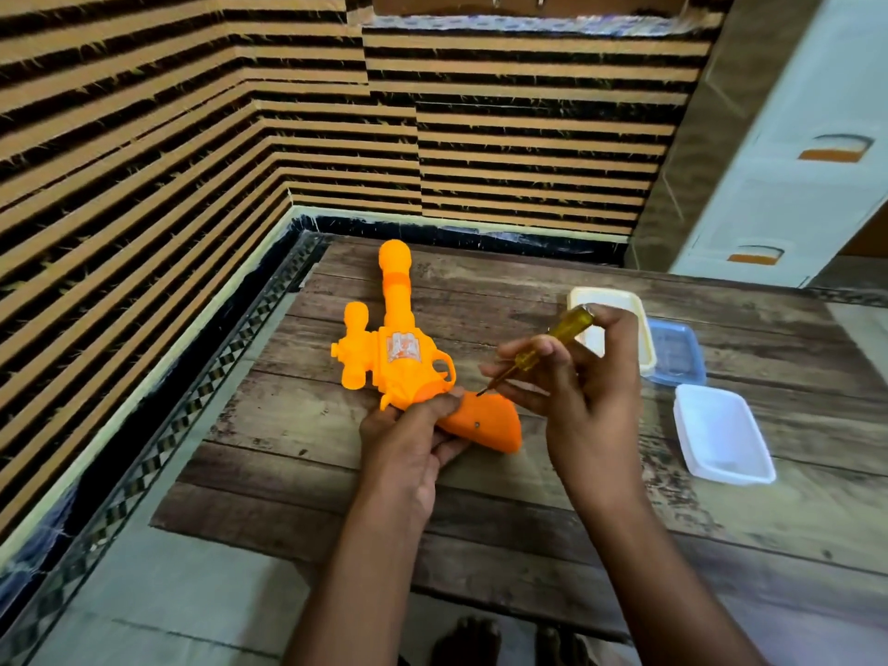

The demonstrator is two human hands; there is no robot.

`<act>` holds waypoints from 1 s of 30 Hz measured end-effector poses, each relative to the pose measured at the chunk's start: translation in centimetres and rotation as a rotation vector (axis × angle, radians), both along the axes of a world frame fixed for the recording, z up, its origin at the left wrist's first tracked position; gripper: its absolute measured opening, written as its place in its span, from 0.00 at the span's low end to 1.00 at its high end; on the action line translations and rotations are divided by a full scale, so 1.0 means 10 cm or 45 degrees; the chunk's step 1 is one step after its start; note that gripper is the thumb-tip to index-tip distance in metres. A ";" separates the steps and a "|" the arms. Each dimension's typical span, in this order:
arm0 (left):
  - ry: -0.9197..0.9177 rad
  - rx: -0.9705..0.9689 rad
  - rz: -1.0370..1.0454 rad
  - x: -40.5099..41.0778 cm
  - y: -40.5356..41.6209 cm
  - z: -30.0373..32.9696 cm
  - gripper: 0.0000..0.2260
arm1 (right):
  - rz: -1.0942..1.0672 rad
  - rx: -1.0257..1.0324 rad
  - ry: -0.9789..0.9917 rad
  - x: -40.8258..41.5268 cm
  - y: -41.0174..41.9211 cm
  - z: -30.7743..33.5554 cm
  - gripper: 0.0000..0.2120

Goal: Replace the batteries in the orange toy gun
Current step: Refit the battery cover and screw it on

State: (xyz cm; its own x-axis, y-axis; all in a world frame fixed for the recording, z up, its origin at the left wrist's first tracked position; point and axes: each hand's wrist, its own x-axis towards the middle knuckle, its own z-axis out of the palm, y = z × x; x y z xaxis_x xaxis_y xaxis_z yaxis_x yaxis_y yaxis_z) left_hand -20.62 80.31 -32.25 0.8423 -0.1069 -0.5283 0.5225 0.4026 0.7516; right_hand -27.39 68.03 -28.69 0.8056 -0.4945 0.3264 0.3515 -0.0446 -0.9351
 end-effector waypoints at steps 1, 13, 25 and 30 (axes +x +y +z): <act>0.010 -0.010 -0.010 0.01 0.00 -0.01 0.16 | 0.013 0.107 0.040 -0.01 0.00 -0.01 0.07; 0.021 -0.028 0.012 0.05 -0.02 -0.04 0.19 | 0.045 0.385 0.248 0.12 -0.10 -0.18 0.08; 0.009 0.013 0.022 0.03 -0.03 0.00 0.16 | 0.003 0.049 0.170 0.16 -0.13 -0.24 0.09; -0.003 0.020 0.047 0.03 -0.06 0.00 0.18 | 0.023 -0.358 0.041 0.12 -0.14 -0.19 0.16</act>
State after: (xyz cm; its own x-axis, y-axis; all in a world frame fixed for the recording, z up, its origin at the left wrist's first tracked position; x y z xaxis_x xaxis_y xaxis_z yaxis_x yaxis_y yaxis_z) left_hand -20.30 79.71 -32.23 0.8469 -0.0672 -0.5275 0.5055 0.4096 0.7594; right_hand -26.23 66.60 -30.56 0.8254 -0.3737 0.4231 0.3253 -0.2977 -0.8975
